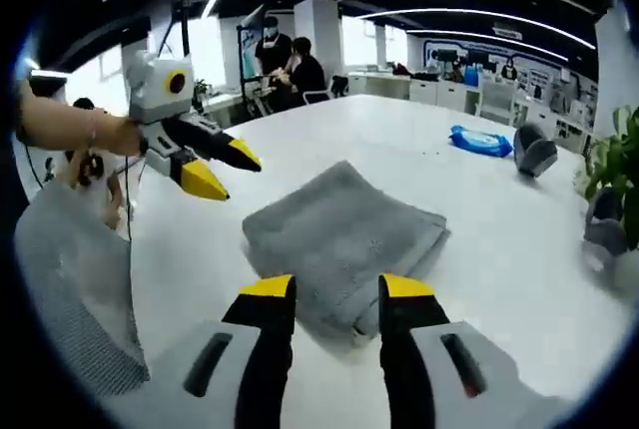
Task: Fold the towel on the table until its edges align and the towel forms a compact rectangular stack.
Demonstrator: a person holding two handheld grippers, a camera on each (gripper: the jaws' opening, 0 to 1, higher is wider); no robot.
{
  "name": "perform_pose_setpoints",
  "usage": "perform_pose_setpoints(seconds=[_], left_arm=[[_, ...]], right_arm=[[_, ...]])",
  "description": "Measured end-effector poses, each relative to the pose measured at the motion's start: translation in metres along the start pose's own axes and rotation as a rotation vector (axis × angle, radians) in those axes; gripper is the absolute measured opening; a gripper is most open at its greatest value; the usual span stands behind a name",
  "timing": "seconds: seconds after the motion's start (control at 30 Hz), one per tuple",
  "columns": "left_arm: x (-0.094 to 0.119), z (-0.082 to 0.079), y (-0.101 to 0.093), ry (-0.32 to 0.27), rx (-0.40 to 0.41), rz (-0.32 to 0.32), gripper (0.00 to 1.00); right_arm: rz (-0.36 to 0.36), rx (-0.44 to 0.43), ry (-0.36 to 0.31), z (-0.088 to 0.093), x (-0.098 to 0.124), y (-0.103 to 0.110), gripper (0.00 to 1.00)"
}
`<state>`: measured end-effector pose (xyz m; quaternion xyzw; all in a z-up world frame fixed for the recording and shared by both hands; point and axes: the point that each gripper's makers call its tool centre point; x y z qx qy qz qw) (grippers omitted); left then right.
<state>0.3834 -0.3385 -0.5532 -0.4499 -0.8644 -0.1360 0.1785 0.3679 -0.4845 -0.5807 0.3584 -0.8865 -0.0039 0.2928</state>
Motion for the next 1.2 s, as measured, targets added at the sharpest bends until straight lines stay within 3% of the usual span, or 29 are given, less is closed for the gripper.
perform_pose_setpoints(seconds=[0.13, 0.23, 0.37, 0.4, 0.43, 0.5, 0.57, 0.7, 0.83, 0.93, 1.0, 1.07, 1.13, 1.2], left_arm=[[0.038, 0.0, -0.01, -0.031, -0.002, -0.075, 0.63], [0.076, 0.003, -0.019, -0.035, -0.031, -0.148, 0.75], [0.117, 0.001, -0.017, -0.096, 0.001, -0.286, 0.89], [0.131, -0.001, -0.016, -0.122, 0.007, -0.335, 0.94], [0.142, -0.002, -0.014, -0.142, 0.007, -0.387, 0.99], [0.162, -0.005, -0.014, -0.18, -0.028, -0.467, 0.99], [0.17, -0.002, -0.02, -0.196, -0.02, -0.476, 0.99], [0.174, 0.005, -0.031, -0.213, 0.048, -0.483, 0.99], [0.162, 0.018, -0.043, -0.16, 0.041, -0.449, 0.99], [0.155, 0.014, -0.052, -0.149, 0.05, -0.421, 0.99], [0.152, 0.01, -0.058, -0.148, -0.01, -0.407, 0.99], [0.151, 0.021, -0.056, -0.089, -0.068, -0.414, 0.99], [0.148, 0.03, -0.059, -0.069, 0.007, -0.373, 0.99], [0.148, 0.029, -0.059, -0.101, 0.075, -0.363, 0.98]], right_arm=[[0.031, 0.111, -0.035, -0.003, 0.027, 0.016, 0.49], [0.058, 0.119, -0.096, -0.011, 0.048, 0.025, 0.64], [0.071, 0.087, -0.229, -0.024, 0.077, 0.045, 1.0], [0.086, 0.093, -0.275, -0.03, 0.085, 0.047, 0.98], [0.061, 0.094, -0.276, -0.027, 0.09, 0.055, 1.0], [0.063, 0.08, -0.322, -0.027, 0.102, 0.064, 1.0], [0.056, 0.062, -0.342, -0.025, 0.109, 0.071, 1.0], [0.097, 0.039, -0.315, -0.013, 0.118, 0.075, 1.0], [0.121, 0.016, -0.314, -0.005, 0.121, 0.072, 1.0], [0.155, 0.013, -0.288, 0.008, 0.123, 0.067, 1.0], [0.168, 0.003, -0.267, 0.017, 0.123, 0.064, 0.99], [0.209, 0.007, -0.218, 0.028, 0.124, 0.056, 0.99], [0.213, 0.007, -0.216, 0.027, 0.124, 0.055, 0.99], [0.209, 0.003, -0.218, 0.027, 0.123, 0.055, 0.99]])
Point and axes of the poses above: the point that each gripper's makers call its tool centre point, and the gripper's own axes: x roughly backward along the fingers, y roughly to its left, z roughly out of its underside, and after that the axes turned 11 degrees about -x, right-handed
